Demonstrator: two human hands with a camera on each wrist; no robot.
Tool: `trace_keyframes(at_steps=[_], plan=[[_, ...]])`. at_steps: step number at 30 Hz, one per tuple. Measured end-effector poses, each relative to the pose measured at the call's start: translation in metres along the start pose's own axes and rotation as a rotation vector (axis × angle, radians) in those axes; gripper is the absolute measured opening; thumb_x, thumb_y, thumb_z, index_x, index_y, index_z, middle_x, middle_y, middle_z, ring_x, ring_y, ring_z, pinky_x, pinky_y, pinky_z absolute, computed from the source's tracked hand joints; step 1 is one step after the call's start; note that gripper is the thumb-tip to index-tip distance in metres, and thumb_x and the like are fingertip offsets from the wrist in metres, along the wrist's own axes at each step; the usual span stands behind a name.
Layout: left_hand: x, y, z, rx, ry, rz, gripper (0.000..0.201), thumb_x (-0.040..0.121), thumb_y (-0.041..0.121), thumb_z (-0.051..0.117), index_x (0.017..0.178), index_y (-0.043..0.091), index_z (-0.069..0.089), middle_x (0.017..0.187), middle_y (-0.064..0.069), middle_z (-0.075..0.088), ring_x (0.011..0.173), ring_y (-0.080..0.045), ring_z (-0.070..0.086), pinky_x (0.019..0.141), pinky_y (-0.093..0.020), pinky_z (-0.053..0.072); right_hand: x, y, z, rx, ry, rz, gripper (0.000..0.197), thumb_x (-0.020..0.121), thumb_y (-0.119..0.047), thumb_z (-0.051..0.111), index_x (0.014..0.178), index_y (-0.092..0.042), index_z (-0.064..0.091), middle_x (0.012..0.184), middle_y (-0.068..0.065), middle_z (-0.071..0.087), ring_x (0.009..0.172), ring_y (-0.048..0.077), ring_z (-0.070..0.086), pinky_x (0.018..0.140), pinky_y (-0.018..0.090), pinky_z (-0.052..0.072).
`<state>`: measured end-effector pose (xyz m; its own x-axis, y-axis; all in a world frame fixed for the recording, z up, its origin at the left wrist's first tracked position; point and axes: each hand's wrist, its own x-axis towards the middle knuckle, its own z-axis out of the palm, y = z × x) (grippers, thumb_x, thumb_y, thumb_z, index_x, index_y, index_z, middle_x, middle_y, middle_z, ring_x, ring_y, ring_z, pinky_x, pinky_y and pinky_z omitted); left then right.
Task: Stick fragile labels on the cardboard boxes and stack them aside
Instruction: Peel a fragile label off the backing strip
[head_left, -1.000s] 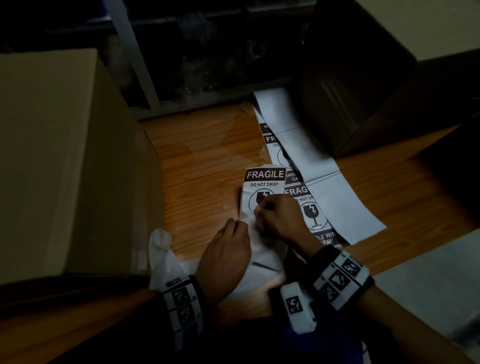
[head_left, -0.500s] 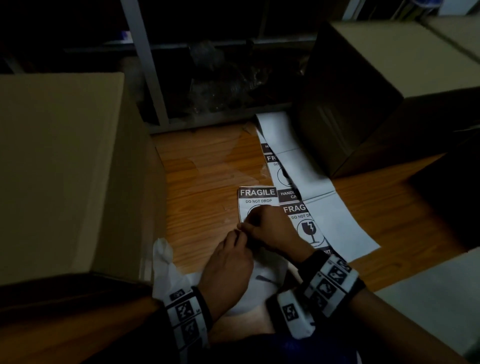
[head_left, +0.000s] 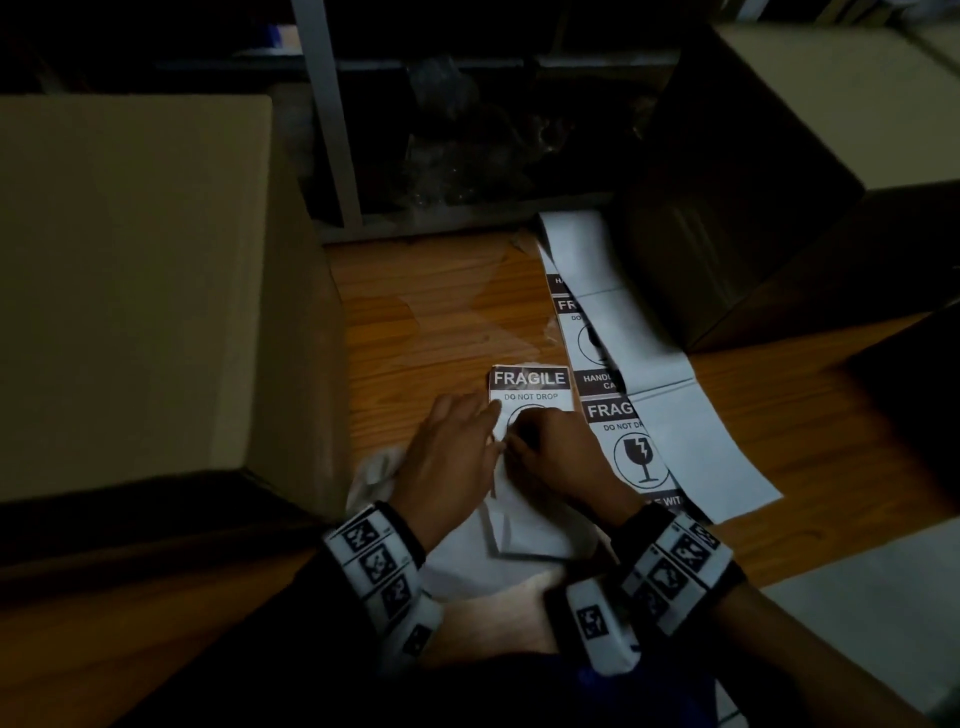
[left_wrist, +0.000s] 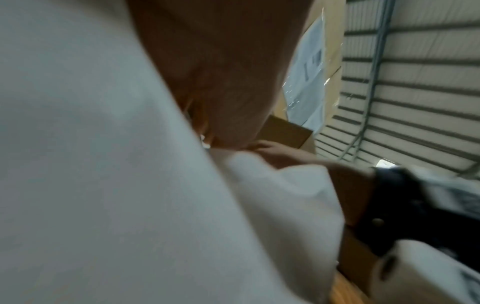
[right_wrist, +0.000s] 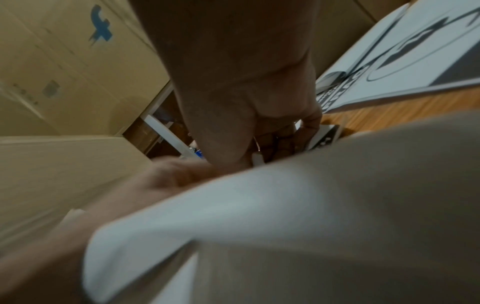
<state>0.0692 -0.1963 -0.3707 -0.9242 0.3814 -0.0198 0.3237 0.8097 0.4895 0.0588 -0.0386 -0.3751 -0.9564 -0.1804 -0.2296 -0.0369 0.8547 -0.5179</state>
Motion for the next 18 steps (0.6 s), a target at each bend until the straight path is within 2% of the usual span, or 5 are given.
trace_keyframes(at_steps=[3, 7, 12, 15, 18], plan=[[0.002, -0.004, 0.011, 0.056, -0.150, -0.053, 0.057, 0.099, 0.036, 0.051, 0.151, 0.022, 0.031, 0.160, 0.005, 0.025, 0.148, -0.022, 0.014, 0.118, -0.038, 0.021, -0.001, 0.002, 0.000, -0.002, 0.000, 0.015, 0.023, 0.090, -0.027, 0.056, 0.077, -0.010, 0.064, 0.081, 0.013, 0.069, 0.076, 0.033, 0.063, 0.067, 0.037, 0.047], [-0.001, -0.007, 0.016, 0.283, -0.246, -0.002, 0.063, 0.103, 0.045, 0.035, 0.156, 0.022, 0.011, 0.164, 0.007, 0.001, 0.150, -0.020, -0.012, 0.119, -0.039, 0.006, 0.001, 0.002, 0.002, -0.022, 0.008, 0.033, 0.023, 0.091, -0.026, 0.057, 0.077, -0.009, 0.065, 0.079, 0.011, 0.069, 0.075, 0.031, 0.063, 0.068, 0.039, 0.049], [-0.013, -0.012, 0.026, 0.403, -0.248, 0.005, 0.064, 0.102, 0.047, 0.009, 0.155, 0.014, -0.004, 0.163, -0.005, -0.012, 0.149, -0.024, -0.015, 0.119, -0.044, -0.003, 0.000, 0.003, 0.002, -0.003, 0.019, 0.048, 0.023, 0.091, -0.022, 0.057, 0.073, -0.010, 0.063, 0.078, 0.013, 0.069, 0.073, 0.030, 0.063, 0.065, 0.036, 0.046], [-0.014, -0.011, 0.028, 0.383, -0.282, -0.038, 0.068, 0.102, 0.049, 0.013, 0.154, 0.014, -0.015, 0.160, -0.003, -0.023, 0.149, -0.024, -0.018, 0.119, -0.045, -0.005, 0.000, 0.004, 0.001, 0.014, 0.015, 0.063, 0.023, 0.092, -0.020, 0.056, 0.076, -0.006, 0.066, 0.080, 0.014, 0.069, 0.074, 0.030, 0.063, 0.064, 0.034, 0.043], [-0.013, -0.008, 0.029, 0.385, -0.266, -0.052, 0.067, 0.102, 0.049, 0.014, 0.154, 0.014, -0.013, 0.161, -0.003, -0.021, 0.149, -0.025, -0.014, 0.119, -0.047, -0.002, -0.003, 0.006, -0.002, 0.058, 0.008, 0.067, 0.021, 0.093, -0.017, 0.056, 0.080, -0.006, 0.067, 0.081, 0.013, 0.070, 0.074, 0.026, 0.063, 0.062, 0.029, 0.032]])
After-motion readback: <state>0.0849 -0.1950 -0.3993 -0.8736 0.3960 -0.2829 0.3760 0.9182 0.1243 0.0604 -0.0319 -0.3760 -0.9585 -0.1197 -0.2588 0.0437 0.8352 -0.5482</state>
